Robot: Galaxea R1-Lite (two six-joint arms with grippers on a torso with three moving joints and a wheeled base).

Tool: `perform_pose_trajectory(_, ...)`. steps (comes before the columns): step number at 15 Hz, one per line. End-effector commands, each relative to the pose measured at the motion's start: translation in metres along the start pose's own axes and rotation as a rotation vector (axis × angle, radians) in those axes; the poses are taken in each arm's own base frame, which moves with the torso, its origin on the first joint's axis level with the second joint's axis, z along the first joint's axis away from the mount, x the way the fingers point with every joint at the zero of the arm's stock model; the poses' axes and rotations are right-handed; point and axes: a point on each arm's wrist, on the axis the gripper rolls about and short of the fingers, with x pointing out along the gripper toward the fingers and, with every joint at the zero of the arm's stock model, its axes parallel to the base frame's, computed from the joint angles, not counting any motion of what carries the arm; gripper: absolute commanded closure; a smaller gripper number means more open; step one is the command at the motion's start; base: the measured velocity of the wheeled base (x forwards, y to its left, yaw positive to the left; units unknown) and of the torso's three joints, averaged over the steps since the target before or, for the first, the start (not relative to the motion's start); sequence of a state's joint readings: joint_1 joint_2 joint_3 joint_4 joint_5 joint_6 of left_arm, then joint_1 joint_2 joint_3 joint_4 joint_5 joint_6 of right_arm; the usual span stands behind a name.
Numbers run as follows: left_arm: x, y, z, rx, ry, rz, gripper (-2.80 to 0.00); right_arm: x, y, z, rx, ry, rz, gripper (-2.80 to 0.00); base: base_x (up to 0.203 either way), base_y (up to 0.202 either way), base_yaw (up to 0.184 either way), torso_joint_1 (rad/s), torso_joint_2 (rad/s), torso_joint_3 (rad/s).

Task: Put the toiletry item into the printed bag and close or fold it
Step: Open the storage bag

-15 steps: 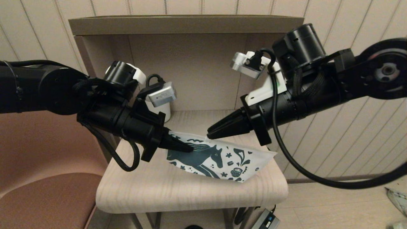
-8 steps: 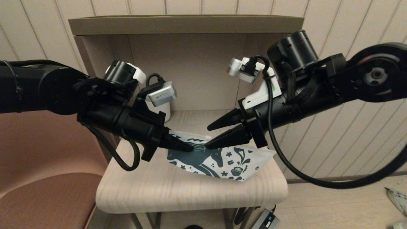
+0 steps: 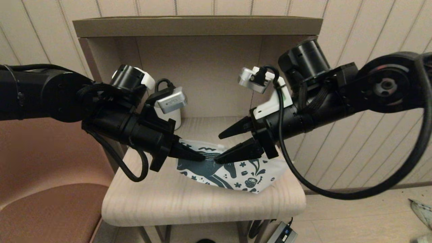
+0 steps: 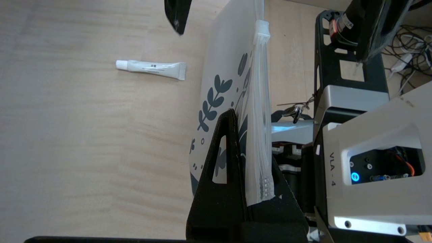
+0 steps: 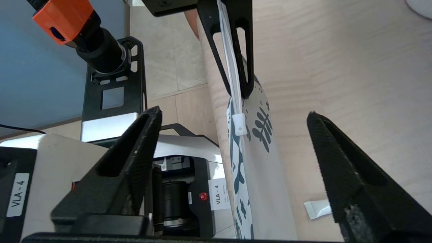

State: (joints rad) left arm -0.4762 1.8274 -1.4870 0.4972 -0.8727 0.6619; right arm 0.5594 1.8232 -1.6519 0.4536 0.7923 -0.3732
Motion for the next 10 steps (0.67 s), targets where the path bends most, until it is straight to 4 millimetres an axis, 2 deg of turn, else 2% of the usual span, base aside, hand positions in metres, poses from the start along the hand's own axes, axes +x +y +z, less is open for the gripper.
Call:
perform_pose_trajectory(1,-0.0003,0.0010,-0.0010,-0.001,-0.001,-0.002,0.00,0.0016,-0.0006,-0.0018,0.000,0.001,0.006,-2.80,0.000,0.000,0.000,0.000,0.00,0.000)
perform_pose_trajectory(6,0.0014,0.0051,-0.0029,-0.008,0.002,0.000,0.00,0.0020,0.0001,-0.0046,-0.012,-0.008,0.004,-2.80,0.000,0.000,0.000,0.000,0.00,0.000)
perform_pose_trajectory(7,0.0011,0.0047,-0.0028,-0.009,0.001,-0.002,0.00,0.0026,0.0001,-0.0063,-0.012,-0.005,0.007,0.00,0.000,0.000,0.000,0.000,0.00,0.000)
perform_pose_trajectory(10,0.0012,0.0046,-0.0031,-0.010,0.002,-0.002,0.00,0.0047,-0.0014,-0.0081,-0.009,-0.001,0.011,0.00,0.000,0.000,0.000,0.000,0.00,0.000)
